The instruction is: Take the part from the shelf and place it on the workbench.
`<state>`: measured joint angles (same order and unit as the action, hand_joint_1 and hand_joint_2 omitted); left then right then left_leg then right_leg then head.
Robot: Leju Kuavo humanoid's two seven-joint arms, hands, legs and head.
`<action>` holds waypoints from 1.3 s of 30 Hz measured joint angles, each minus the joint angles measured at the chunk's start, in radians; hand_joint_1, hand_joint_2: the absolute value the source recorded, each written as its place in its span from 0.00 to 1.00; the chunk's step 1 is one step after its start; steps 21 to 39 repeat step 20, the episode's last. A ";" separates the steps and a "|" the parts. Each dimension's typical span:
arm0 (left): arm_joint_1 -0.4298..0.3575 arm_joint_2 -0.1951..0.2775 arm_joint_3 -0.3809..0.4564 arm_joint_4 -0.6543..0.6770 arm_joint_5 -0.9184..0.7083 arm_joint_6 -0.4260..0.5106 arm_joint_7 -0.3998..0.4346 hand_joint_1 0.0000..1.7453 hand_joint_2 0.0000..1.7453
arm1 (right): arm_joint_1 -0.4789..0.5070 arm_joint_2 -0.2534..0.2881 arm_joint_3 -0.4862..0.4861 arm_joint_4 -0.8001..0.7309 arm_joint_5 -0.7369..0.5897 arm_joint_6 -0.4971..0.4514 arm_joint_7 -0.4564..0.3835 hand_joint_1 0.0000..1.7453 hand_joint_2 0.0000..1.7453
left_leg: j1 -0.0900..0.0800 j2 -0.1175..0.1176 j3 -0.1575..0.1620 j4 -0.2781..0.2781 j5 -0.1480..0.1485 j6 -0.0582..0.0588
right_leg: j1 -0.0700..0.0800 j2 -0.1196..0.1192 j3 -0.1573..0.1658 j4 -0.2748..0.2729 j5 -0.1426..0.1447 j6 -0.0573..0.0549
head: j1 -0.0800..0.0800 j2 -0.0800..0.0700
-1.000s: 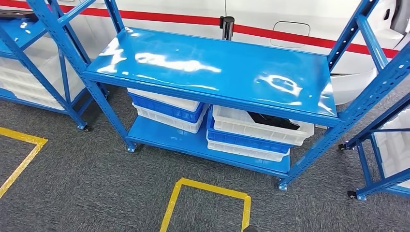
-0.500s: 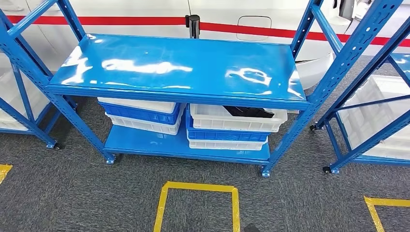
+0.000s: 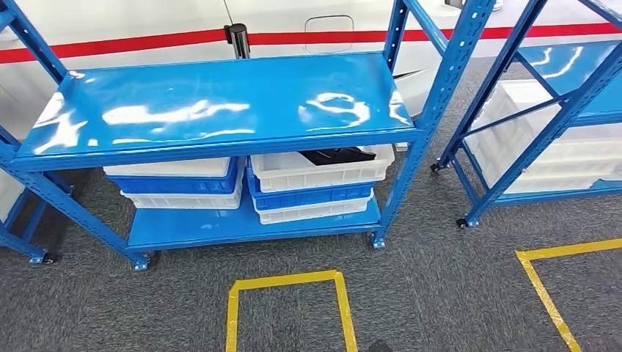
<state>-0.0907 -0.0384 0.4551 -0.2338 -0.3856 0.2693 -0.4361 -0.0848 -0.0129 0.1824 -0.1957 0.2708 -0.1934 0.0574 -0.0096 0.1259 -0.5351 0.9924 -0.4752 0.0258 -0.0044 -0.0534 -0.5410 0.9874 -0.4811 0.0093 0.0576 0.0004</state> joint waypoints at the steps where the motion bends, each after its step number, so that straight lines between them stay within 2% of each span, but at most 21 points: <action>1: -0.001 0.000 0.000 0.000 0.000 0.000 0.000 0.00 0.00 | 0.002 0.001 0.000 0.000 0.002 -0.002 -0.001 0.00 0.00 | 0.004 -0.010 -0.001 0.005 -0.005 -0.007 | -0.004 0.009 0.001 -0.002 0.003 -0.006 | -0.001 0.000; 2: -0.002 0.000 0.000 -0.001 0.001 -0.001 0.001 0.00 0.00 | 0.004 0.001 0.000 0.000 0.004 -0.004 -0.003 0.00 0.00 | 0.008 -0.034 -0.007 0.022 -0.019 -0.015 | -0.008 0.017 0.003 -0.004 0.007 -0.013 | -0.002 0.000; 4: 0.001 0.001 0.001 0.000 0.004 -0.004 0.003 0.00 0.00 | 0.002 0.003 0.000 0.000 0.010 -0.010 -0.005 0.00 0.00 | 0.017 -0.097 -0.046 0.111 -0.079 -0.029 | -0.013 0.032 0.003 -0.006 0.014 -0.024 | -0.004 0.000; 5: 0.003 0.002 0.001 0.000 0.006 -0.005 0.004 0.00 0.25 | 0.001 0.003 0.000 0.000 0.012 -0.012 -0.004 0.00 0.00 | 0.019 -0.115 -0.075 0.175 -0.114 -0.033 | -0.012 0.039 0.002 -0.005 0.016 -0.027 | -0.004 0.000; 6: 0.006 0.003 0.002 0.001 0.007 -0.007 0.006 0.00 0.50 | 0.001 0.003 0.000 0.000 0.013 -0.013 -0.003 0.00 0.00 | 0.020 -0.122 -0.103 0.234 -0.139 -0.036 | -0.011 0.046 0.001 -0.005 0.016 -0.028 | -0.004 0.000; 7: 0.007 0.003 0.002 0.001 0.008 -0.010 0.008 0.00 0.75 | 0.002 0.004 0.000 0.000 0.014 -0.013 -0.001 0.00 0.00 | 0.020 -0.124 -0.120 0.268 -0.145 -0.037 | -0.010 0.053 0.000 -0.005 0.016 -0.028 | -0.004 0.000; 8: 0.008 0.004 0.002 0.002 0.008 -0.012 0.009 0.00 1.00 | 0.004 0.004 0.000 0.000 0.015 -0.013 0.002 0.00 0.00 | 0.021 -0.125 -0.121 0.266 -0.130 -0.037 | -0.010 0.058 0.001 -0.005 0.016 -0.027 | -0.004 0.000; 9: 0.008 0.004 0.002 0.002 0.008 -0.014 0.010 0.00 1.00 | 0.005 0.004 0.000 0.000 0.015 -0.013 0.004 0.00 0.00 | 0.021 -0.125 -0.103 0.227 -0.099 -0.034 | -0.009 0.063 0.003 -0.005 0.016 -0.027 | -0.004 0.000; 11: 0.008 0.005 0.002 0.002 0.008 -0.016 0.011 0.00 1.00 | 0.005 0.005 0.000 0.000 0.015 -0.013 0.005 0.00 0.00 | 0.019 -0.130 -0.038 0.091 -0.030 -0.024 | -0.007 0.071 0.006 -0.004 0.016 -0.026 | -0.004 0.000; 13: 0.006 0.006 0.002 0.002 0.008 -0.017 0.011 0.00 1.00 | 0.004 0.007 0.000 0.000 0.015 -0.014 0.005 0.00 0.00 | 0.016 -0.136 0.000 0.009 -0.003 -0.014 | 0.000 0.076 0.005 -0.003 0.016 -0.022 | -0.004 0.000; 18: 0.006 0.006 0.002 0.002 0.008 -0.017 0.010 0.00 1.00 | 0.003 0.008 0.000 0.000 0.015 -0.014 0.005 0.00 0.00 | 0.015 -0.136 0.002 0.001 -0.004 -0.010 | 0.003 0.077 0.002 -0.002 0.016 -0.019 | -0.004 0.000; 39: 0.006 0.006 0.002 0.002 0.008 -0.018 0.010 0.00 1.00 | 0.004 0.008 0.000 0.000 0.015 -0.015 0.005 0.00 0.00 | 0.015 -0.135 0.001 0.000 -0.002 -0.012 | 0.006 0.077 0.000 0.000 0.015 -0.019 | -0.003 0.000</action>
